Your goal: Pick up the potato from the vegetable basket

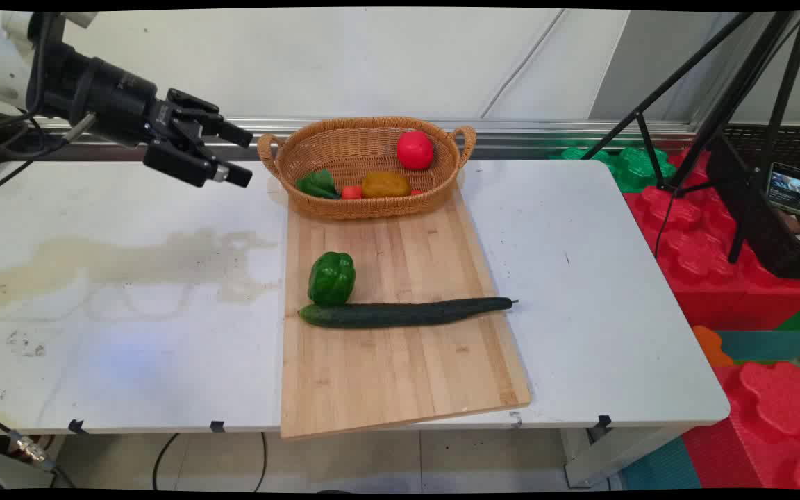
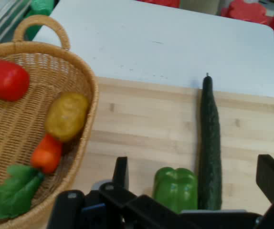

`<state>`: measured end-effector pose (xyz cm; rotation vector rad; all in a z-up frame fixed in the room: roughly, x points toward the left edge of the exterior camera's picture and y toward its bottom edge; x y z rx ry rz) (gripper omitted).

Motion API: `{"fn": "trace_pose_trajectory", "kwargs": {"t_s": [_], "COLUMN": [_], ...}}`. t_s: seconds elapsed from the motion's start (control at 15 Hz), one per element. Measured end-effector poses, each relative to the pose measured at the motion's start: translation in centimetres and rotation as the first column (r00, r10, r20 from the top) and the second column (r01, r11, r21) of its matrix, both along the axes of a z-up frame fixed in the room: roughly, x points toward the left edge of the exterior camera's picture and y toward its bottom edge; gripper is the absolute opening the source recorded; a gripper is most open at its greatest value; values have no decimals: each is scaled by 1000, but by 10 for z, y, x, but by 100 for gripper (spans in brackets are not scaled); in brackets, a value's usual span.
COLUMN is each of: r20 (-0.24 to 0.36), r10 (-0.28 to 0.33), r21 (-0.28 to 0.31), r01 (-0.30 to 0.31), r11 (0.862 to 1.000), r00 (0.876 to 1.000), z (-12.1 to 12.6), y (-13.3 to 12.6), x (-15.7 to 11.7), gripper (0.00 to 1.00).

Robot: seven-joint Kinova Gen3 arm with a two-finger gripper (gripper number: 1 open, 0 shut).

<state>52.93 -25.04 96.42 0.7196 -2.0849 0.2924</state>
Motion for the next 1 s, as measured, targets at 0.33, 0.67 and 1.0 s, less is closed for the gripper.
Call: {"fn": "trace_pose_trajectory", "kwargs": {"t_s": [0.33, 0.67, 1.0], "r20": [47, 117, 193], "r10": [67, 112, 96], "r21": [-33, -53, -56], "r01": [-66, -106, -87], "r11": [997, 993, 995], "r00": [997, 987, 977], "z": [-4, -25, -53], "y": [-28, -73, -121], "x": [10, 5, -20], "gripper": [100, 100, 100]}}
